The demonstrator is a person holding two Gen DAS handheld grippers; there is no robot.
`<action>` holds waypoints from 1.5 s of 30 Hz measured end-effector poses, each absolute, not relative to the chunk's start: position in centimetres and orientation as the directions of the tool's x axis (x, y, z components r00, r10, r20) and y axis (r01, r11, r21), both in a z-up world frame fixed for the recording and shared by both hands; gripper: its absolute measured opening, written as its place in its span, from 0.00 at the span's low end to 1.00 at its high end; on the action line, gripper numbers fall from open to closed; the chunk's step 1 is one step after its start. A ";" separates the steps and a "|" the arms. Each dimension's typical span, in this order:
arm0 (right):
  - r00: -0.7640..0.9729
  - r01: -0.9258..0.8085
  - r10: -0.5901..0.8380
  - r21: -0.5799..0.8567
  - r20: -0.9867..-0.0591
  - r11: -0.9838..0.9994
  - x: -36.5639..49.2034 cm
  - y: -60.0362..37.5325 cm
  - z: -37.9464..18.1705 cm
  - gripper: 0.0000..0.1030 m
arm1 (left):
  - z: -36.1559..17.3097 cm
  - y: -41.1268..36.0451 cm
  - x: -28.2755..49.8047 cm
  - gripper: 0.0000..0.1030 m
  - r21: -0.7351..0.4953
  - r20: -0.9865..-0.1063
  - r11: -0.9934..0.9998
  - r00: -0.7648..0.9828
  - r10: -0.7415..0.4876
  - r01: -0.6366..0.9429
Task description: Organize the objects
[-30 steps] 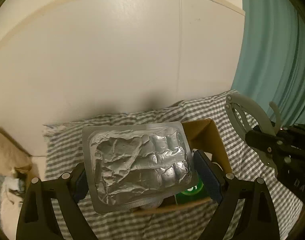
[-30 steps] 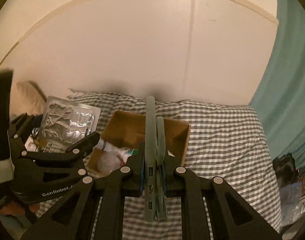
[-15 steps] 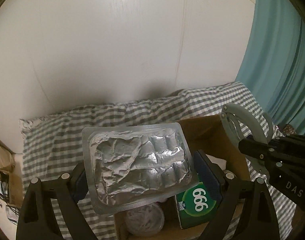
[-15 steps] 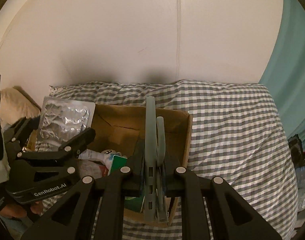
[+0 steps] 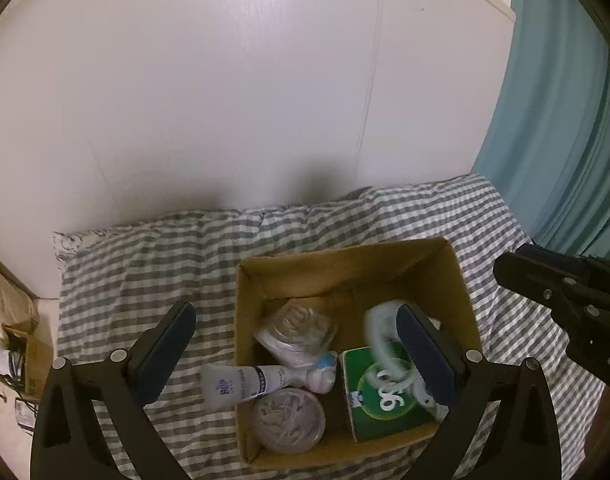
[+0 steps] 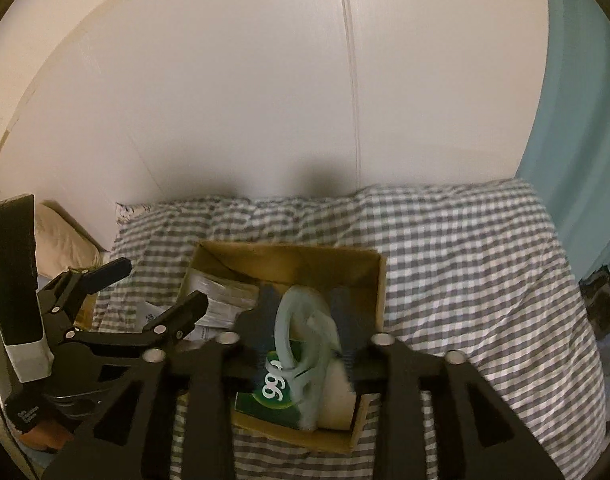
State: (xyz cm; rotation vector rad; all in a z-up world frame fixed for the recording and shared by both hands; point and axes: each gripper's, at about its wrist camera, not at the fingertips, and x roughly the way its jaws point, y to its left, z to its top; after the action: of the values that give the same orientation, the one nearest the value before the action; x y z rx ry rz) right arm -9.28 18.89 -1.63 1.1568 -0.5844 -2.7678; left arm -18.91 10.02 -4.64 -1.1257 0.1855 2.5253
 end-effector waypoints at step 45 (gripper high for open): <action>-0.888 -0.146 0.045 0.188 -0.458 -0.971 5.0 16.5 8.7 1.00 | 8.0 0.7 -6.1 1.00 -0.043 -0.490 -0.961 -0.833 0.257 -0.272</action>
State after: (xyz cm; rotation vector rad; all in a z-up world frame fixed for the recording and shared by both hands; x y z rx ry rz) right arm 5.04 16.55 8.75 0.7518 -0.3538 -3.1319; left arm -6.13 0.70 8.01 -0.7347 0.0406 2.7682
